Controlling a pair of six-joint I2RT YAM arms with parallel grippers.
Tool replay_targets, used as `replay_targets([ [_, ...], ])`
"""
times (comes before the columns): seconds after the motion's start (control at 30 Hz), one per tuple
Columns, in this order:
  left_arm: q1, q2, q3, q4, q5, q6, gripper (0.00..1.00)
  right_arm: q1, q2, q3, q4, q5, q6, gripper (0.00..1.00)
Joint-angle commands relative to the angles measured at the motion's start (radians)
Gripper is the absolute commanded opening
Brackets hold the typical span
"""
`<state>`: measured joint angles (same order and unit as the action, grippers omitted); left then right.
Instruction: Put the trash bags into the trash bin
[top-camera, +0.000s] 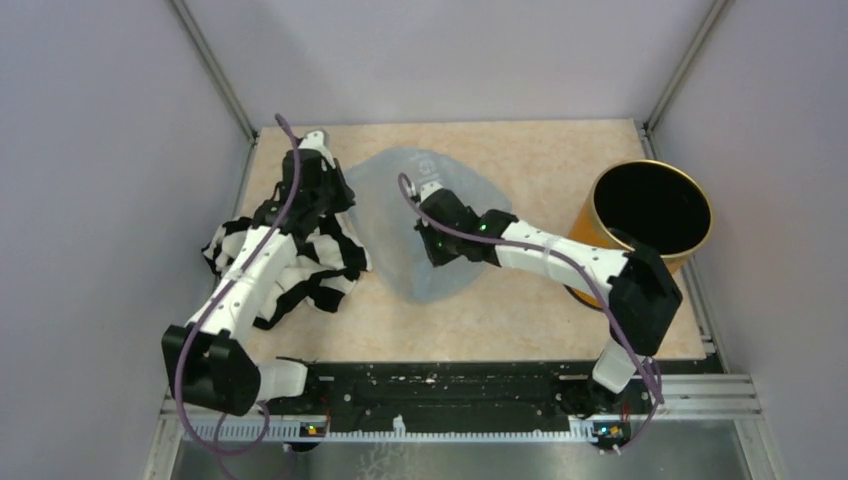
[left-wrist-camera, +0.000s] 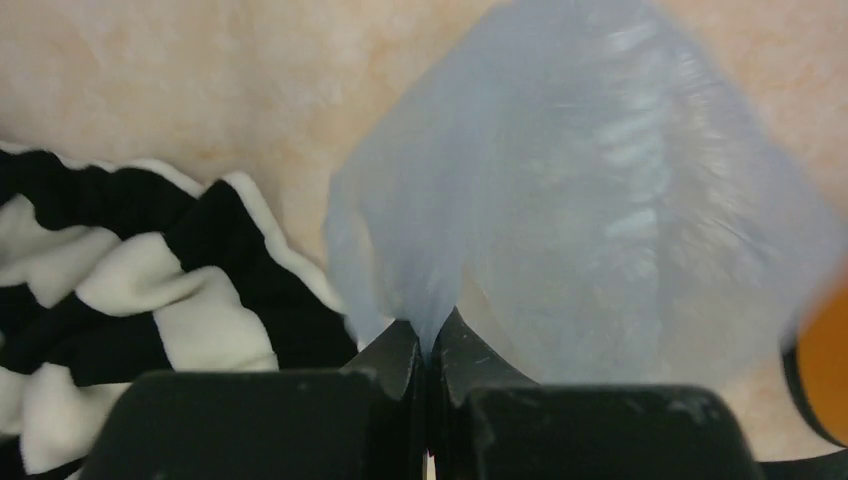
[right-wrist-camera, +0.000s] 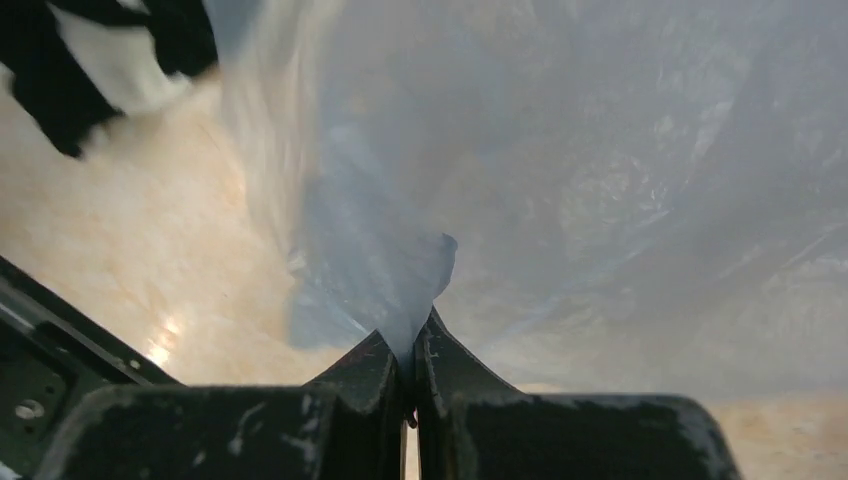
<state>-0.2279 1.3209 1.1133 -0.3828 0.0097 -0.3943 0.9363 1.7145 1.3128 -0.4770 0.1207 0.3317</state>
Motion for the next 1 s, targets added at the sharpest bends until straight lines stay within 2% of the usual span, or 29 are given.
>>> replay_targets([
  [0.0, 0.004, -0.166, 0.117, 0.071, 0.011, 0.002, 0.0, -0.093, -0.198, 0.23, -0.031, 0.088, -0.028, 0.0],
  [0.17, 0.004, -0.203, 0.136, 0.142, 0.192, -0.022, 0.0, -0.281, -0.267, 0.285, -0.128, 0.058, -0.034, 0.0],
  [0.37, 0.014, -0.18, 0.209, 0.11, 0.126, -0.003, 0.0, -0.311, -0.31, 0.35, -0.181, -0.018, -0.048, 0.0],
  [0.5, 0.047, -0.168, 0.245, 0.105, 0.13, 0.007, 0.0, -0.311, -0.324, 0.378, -0.214, -0.092, -0.054, 0.0],
  [0.67, 0.058, -0.151, 0.303, 0.118, 0.138, 0.015, 0.0, -0.311, -0.333, 0.398, -0.261, -0.093, -0.065, 0.22],
  [0.8, 0.058, -0.136, 0.338, 0.12, 0.133, 0.018, 0.0, -0.31, -0.348, 0.403, -0.283, -0.089, -0.065, 0.36],
  [0.97, 0.058, -0.129, 0.362, 0.118, 0.125, 0.029, 0.0, -0.311, -0.375, 0.41, -0.327, -0.08, -0.069, 0.66],
])
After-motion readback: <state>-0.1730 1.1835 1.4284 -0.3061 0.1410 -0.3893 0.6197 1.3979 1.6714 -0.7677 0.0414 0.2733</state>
